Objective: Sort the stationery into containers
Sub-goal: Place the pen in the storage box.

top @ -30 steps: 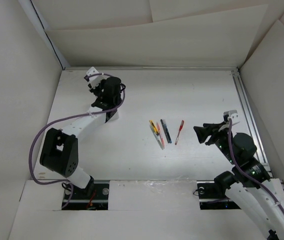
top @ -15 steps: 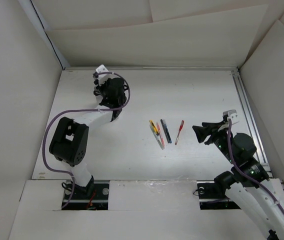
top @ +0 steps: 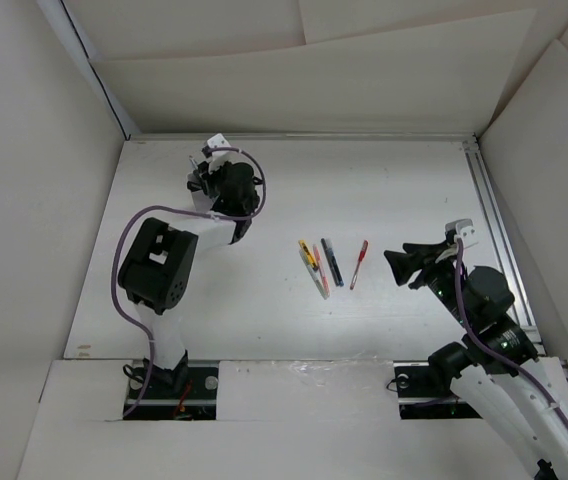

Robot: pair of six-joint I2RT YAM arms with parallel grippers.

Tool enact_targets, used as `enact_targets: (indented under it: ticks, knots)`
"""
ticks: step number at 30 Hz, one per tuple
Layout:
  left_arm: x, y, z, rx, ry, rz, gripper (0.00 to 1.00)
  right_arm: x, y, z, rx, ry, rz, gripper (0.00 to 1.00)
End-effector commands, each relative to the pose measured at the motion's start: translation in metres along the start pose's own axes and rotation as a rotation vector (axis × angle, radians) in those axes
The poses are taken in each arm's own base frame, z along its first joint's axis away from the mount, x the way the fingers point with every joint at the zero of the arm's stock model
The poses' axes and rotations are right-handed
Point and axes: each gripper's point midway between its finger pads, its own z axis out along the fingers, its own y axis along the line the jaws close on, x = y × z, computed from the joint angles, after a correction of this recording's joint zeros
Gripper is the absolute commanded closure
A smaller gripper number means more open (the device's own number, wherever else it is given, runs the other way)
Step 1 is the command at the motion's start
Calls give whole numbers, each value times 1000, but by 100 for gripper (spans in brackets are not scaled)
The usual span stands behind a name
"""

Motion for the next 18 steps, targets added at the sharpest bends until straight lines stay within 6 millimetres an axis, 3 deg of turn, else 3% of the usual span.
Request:
enact_targets:
  ticks: [1, 8, 12, 18]
  knots:
    - [-30, 2, 3, -48, -62, -73, 100, -18, 7, 0, -34, -74, -22, 43]
    - [-34, 4, 4, -55, -99, -63, 100, -20, 9, 2, -46, -82, -22, 43]
    - [-22, 2, 6, -75, -94, -46, 100, -22, 10, 0, -48, -91, -22, 43]
    - [-21, 3, 6, -86, -100, -59, 100, -25, 8, -2, -41, -104, -31, 43]
